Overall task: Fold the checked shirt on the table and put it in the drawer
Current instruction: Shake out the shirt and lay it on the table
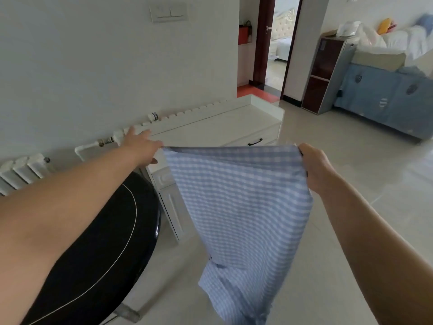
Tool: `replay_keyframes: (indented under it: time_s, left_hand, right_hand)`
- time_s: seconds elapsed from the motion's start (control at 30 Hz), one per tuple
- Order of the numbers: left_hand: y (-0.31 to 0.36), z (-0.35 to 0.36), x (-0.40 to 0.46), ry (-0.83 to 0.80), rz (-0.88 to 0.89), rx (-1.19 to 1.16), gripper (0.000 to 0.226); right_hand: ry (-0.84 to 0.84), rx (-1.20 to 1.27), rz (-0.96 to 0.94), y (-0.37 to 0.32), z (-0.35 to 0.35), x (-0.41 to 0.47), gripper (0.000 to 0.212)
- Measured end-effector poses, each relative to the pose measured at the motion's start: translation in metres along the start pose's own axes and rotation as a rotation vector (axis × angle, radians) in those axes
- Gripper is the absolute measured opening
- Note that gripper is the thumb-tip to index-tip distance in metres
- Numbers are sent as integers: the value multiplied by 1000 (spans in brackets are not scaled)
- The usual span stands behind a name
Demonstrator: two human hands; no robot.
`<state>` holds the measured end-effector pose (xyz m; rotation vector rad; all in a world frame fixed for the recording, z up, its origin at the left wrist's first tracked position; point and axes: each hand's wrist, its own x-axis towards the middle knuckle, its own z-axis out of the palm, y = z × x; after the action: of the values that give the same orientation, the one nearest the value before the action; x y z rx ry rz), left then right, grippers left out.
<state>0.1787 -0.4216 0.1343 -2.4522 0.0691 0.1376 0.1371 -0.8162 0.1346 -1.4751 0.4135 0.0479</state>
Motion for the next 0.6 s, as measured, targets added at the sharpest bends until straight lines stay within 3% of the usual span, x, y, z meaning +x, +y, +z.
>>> replay_keyframes:
  time_s: [0.17, 0.33, 0.4, 0.53, 0.6]
  left_hand:
    - [-26, -26, 33, 137, -30, -100, 73]
    - [-101, -8, 24, 269, -127, -257, 76]
    - [-146, 22, 6, 326, -163, -294, 77]
    - [-235, 107, -52, 391, -238, -283, 75]
    - [-272, 161, -82, 404, -250, -267, 73]
  right_hand:
    - [-88, 102, 18, -11, 12, -21, 24]
    - [-698, 52, -72, -29, 79, -94, 83]
    - [-793, -32, -145, -21, 122, -124, 75]
    - [-793, -260, -269, 17, 237, -188, 39]
    - [-753, -319, -271, 38, 301, -221, 40]
